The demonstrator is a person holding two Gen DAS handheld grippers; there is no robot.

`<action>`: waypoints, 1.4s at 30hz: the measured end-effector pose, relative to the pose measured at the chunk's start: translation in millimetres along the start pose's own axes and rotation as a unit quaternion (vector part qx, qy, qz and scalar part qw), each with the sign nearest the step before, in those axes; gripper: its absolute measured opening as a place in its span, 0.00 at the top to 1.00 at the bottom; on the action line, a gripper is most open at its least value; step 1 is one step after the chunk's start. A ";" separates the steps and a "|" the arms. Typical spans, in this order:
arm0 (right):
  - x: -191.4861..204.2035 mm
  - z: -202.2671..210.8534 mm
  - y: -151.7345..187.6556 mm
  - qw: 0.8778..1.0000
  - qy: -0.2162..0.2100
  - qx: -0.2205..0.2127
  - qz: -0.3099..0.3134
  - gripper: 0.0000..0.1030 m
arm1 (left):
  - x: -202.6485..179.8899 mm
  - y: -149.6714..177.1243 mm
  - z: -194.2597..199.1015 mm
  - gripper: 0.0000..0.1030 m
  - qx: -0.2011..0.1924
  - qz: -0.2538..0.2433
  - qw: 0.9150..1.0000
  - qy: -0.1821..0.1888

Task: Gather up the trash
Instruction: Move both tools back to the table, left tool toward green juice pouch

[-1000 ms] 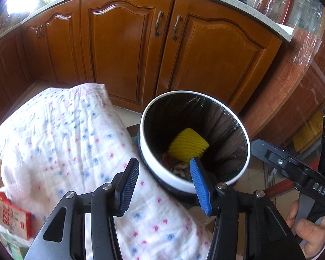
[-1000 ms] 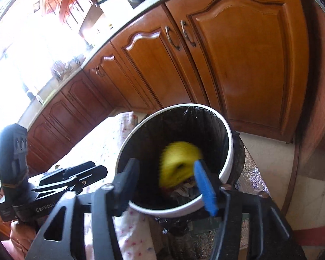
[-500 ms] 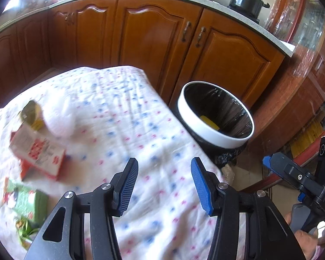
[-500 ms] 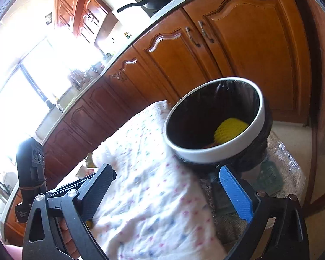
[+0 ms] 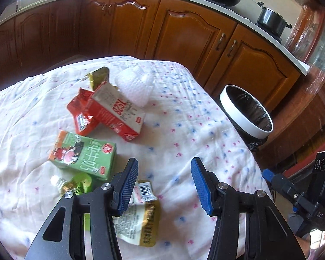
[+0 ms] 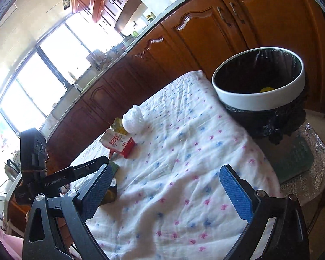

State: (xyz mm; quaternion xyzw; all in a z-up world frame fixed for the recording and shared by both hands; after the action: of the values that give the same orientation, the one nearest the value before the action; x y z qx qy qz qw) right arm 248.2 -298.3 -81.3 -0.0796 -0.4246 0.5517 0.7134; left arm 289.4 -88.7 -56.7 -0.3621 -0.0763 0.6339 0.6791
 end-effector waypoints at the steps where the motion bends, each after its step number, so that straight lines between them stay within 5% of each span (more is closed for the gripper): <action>1: 4.8 -2.4 3.7 1.000 -0.003 0.005 0.004 0.03 | 6.3 2.1 4.7 0.51 -0.001 0.004 1.000 -0.004; 12: 43.3 -23.3 33.3 0.998 -0.032 0.050 0.033 0.03 | 59.9 9.6 22.1 0.49 -0.005 0.062 0.998 -0.032; 22: 56.7 -19.6 33.4 0.998 -0.037 0.045 0.037 0.03 | 63.5 8.1 -16.4 0.49 0.029 0.011 0.995 -0.091; 28: 72.8 -31.9 37.3 0.995 -0.044 0.061 0.065 0.03 | 108.4 15.7 9.0 0.49 0.016 0.037 0.994 -0.106; 37: 139.3 -70.5 44.0 0.966 -0.096 0.115 0.212 0.04 | 172.2 23.6 63.5 0.49 -0.018 0.077 0.987 -0.143; 40: 160.3 -89.0 44.6 0.952 -0.111 0.134 0.251 0.04 | 174.5 17.3 67.0 0.49 -0.027 0.111 0.987 -0.110; 42: 166.7 -103.4 46.5 0.947 -0.112 0.151 0.260 0.04 | 162.8 8.9 60.8 0.40 -0.025 0.108 0.990 -0.088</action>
State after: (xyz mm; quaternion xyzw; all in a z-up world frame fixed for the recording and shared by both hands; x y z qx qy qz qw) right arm 291.6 -101.5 -86.7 -0.0164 -0.3778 0.7812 0.4966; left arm 278.1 83.9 -75.6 -0.3277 -0.1118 0.7310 0.5880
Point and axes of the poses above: each gripper's, at about its wrist camera, not at the fingertips, and z roughly against the way its jaws point, x to its left, y to its underside, the point moved 6 cm from there along -z, roughly the way its jaws point, and after that the axes turned 4 degrees about y, right-handed, at the moved point
